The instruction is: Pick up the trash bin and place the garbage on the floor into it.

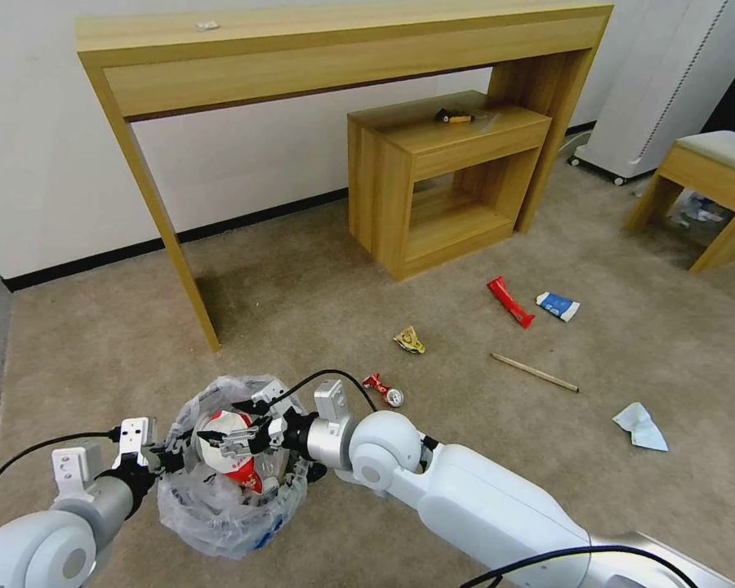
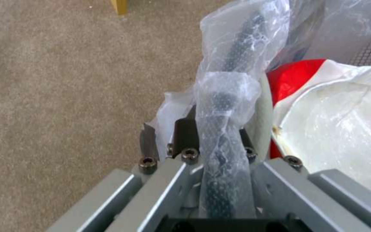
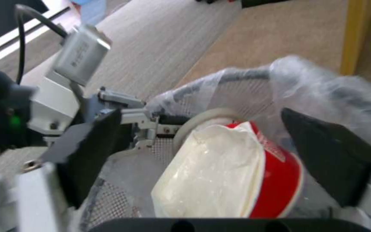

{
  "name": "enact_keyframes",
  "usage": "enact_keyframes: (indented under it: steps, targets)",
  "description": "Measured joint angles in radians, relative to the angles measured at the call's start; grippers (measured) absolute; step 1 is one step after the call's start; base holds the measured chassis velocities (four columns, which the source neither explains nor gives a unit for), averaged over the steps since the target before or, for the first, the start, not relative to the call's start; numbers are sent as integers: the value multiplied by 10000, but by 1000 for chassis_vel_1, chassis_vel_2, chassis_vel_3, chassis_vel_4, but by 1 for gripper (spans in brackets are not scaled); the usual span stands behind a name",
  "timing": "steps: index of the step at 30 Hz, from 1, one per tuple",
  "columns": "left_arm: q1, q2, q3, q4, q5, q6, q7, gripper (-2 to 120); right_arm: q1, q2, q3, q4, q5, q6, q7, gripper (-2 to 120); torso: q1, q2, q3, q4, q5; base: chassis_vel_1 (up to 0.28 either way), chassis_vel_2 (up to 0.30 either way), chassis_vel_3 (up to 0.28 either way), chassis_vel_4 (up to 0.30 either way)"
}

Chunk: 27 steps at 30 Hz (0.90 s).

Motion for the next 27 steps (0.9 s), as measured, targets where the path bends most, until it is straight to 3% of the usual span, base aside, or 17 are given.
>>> enact_keyframes:
  steps: [2, 11, 14, 16, 19, 20, 22, 27]
  targets:
    - [28, -8, -60, 27, 8, 4, 83, 0, -171, -394, 427, 475, -170, -36, 470, 100, 0, 0, 0, 1, 0, 0, 0, 0, 0]
    - [88, -68, -135, 29, 266, 5, 607, 0, -1514, -1810, 2507, 961, -1903, 53, 826, 100, 0, 0, 0, -1, 1, 0, 0, 0, 0]
    - [131, -116, -143, 32, 443, 6, 772, 0, -3006, -2354, 4205, 1083, -2763, 343, 724, 100, 0, 0, 0, -1, 3, 0, 0, 0, 0]
    - [144, -120, -150, 33, 464, 5, 799, 0, -3352, -2426, 4647, 1086, -2965, 437, 660, 100, 0, 0, 0, -2, 4, 0, 0, 0, 0]
    - [187, -128, -227, 53, 599, 6, 995, 0, -4913, -2538, 6730, 1075, -3542, 825, 334, 100, 0, 0, 0, -2, 3, 0, 0, 0, 0]
    - [187, -128, -227, 53, 599, 6, 995, 0, -4913, -2538, 6730, 1075, -3542, 825, 334, 100, 0, 0, 0, -2, 3, 0, 0, 0, 0]
    - [219, -133, -248, 47, 647, 6, 1083, 0, -5858, -2449, 8124, 944, -3922, 1178, 64, 100, 0, 0, -1, -2, 2, 0, 0, 0, 0]
    - [231, -140, -245, -24, 694, 6, 1157, 0, -6728, -2311, 9390, 905, -3998, 1423, -151, 100, -1, 1, -1, -4, 3, 0, 0, 0, 0]
